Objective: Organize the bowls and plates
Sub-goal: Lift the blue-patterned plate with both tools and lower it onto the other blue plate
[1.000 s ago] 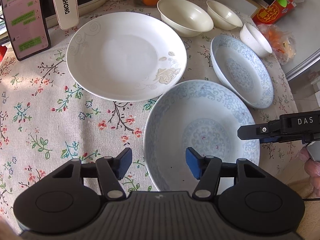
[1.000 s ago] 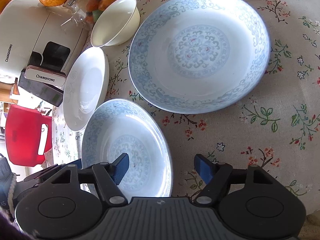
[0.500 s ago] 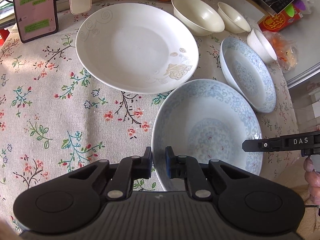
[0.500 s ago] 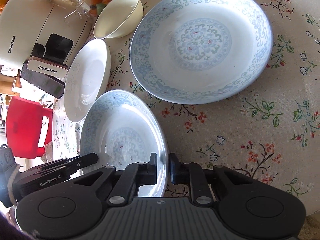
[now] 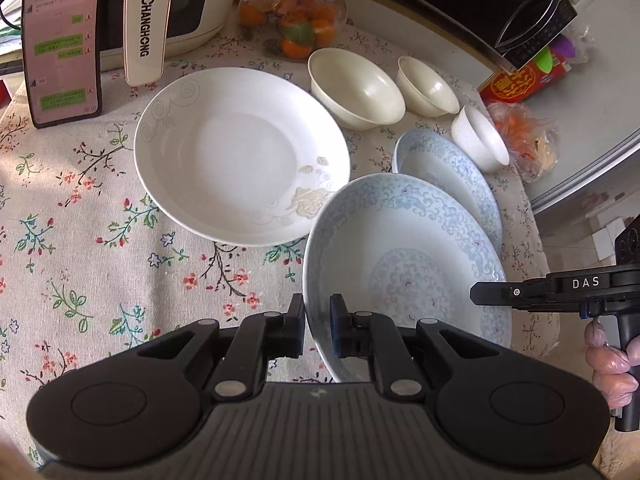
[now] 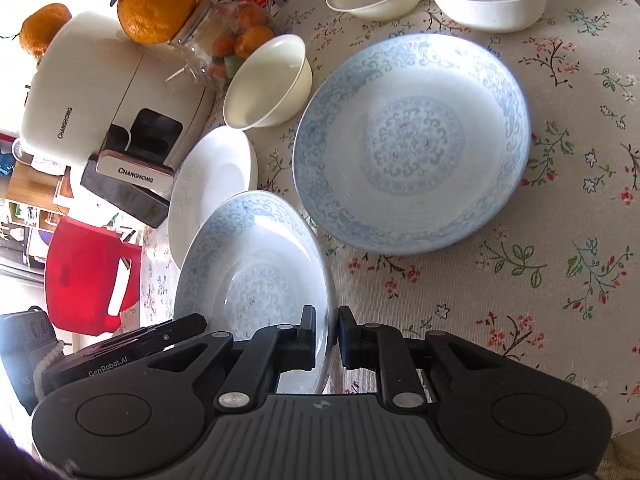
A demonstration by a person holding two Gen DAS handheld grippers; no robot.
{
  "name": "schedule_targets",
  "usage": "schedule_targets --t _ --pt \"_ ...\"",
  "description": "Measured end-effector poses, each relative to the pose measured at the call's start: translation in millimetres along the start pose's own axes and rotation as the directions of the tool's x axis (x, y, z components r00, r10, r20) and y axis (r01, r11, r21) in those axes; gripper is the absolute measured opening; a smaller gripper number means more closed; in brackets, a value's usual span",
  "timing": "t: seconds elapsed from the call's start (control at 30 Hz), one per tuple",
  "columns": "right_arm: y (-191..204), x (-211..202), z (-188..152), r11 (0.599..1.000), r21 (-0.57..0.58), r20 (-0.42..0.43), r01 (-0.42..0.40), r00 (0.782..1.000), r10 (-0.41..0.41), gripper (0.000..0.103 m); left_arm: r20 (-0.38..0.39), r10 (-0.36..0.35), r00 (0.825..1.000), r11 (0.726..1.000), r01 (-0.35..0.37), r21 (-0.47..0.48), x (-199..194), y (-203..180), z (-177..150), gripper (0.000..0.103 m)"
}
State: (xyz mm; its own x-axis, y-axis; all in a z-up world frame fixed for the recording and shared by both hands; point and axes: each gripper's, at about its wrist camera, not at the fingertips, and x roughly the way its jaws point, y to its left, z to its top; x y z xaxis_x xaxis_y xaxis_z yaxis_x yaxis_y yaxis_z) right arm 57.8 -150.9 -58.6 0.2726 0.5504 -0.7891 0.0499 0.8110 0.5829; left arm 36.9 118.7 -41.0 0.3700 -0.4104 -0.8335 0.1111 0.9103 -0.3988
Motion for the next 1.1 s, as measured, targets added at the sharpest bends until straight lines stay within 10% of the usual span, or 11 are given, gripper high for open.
schedule_targets --t 0.53,1.1 --pt "-35 -27 33 0.995 0.102 0.128 0.02 0.991 -0.033 0.012 0.08 -0.013 0.997 1.0 0.015 -0.025 33 -48 39 0.01" --pt "-73 -28 52 0.964 0.226 0.204 0.143 0.96 -0.19 0.012 0.156 0.133 0.979 0.984 -0.148 0.095 86 -103 48 0.01"
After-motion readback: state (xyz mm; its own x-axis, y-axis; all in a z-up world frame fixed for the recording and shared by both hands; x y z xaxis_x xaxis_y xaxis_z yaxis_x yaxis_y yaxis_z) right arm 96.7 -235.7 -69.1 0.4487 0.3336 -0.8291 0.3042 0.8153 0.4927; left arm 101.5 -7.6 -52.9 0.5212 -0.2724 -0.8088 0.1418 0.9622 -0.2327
